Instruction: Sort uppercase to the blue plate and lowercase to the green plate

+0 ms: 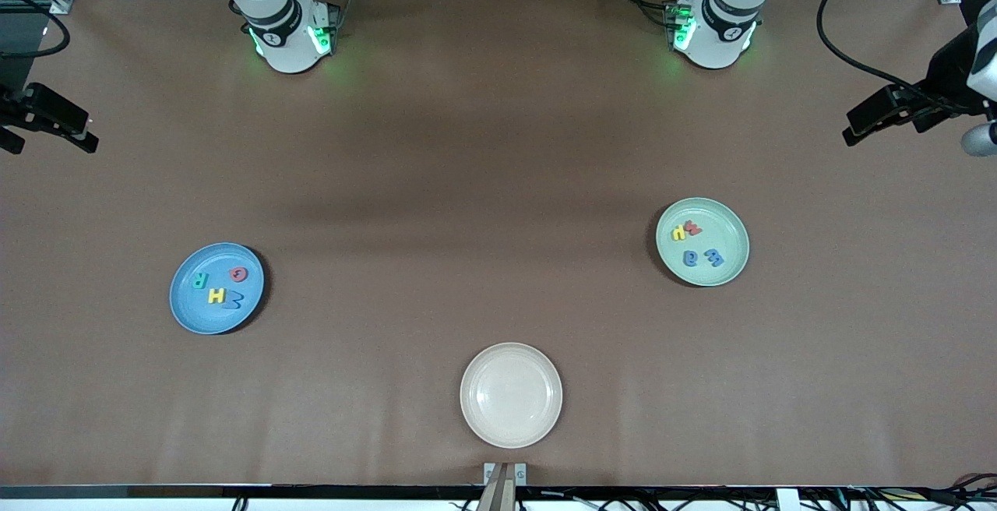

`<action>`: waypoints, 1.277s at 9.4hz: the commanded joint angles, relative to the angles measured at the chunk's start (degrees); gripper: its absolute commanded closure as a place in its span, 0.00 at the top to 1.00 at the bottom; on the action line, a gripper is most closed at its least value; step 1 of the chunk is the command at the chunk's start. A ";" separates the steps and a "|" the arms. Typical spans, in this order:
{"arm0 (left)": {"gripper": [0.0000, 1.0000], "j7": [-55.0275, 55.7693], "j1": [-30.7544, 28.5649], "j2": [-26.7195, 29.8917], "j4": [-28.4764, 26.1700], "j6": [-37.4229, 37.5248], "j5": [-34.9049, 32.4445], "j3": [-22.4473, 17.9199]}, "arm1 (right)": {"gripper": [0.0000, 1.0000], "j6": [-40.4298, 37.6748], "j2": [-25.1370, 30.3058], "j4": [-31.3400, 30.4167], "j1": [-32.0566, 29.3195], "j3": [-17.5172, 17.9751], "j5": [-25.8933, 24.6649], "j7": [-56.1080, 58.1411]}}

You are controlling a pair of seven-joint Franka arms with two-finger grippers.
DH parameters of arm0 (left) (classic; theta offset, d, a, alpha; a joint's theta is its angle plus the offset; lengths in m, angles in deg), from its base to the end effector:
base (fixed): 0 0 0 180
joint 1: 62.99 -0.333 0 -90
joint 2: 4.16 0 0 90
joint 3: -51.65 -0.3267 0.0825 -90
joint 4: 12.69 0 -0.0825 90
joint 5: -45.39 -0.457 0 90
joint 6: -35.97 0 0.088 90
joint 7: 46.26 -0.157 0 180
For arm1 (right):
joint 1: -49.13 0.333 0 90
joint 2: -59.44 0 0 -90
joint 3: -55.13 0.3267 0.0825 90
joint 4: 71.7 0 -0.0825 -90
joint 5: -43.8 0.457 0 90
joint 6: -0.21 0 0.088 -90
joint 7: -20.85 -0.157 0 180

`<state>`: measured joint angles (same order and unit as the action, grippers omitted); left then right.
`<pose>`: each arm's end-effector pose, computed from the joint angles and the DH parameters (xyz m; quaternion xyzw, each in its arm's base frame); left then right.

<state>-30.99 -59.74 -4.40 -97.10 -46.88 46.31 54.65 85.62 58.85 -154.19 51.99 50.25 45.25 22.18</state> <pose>0.6103 -0.0695 0.6244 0.9968 0.0777 -0.0169 0.0050 0.6237 -0.0176 0.6426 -0.9997 0.0047 -0.0207 0.0116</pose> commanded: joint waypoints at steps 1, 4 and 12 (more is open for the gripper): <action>1.00 -3.05 -0.18 1.56 -2.94 -0.20 1.10 -0.10 | 1.00 -0.07 0.07 0.22 0.31 -0.21 -0.49 -0.98; 1.00 -3.05 -0.18 1.38 -2.69 -0.20 1.10 -0.10 | 1.00 -0.24 0.15 0.22 0.31 -0.30 -0.49 -0.98; 1.00 -11.05 -0.18 0.50 -2.42 -1.08 -0.48 -0.10 | 1.00 0.11 0.15 0.31 0.31 -0.39 -0.31 -0.98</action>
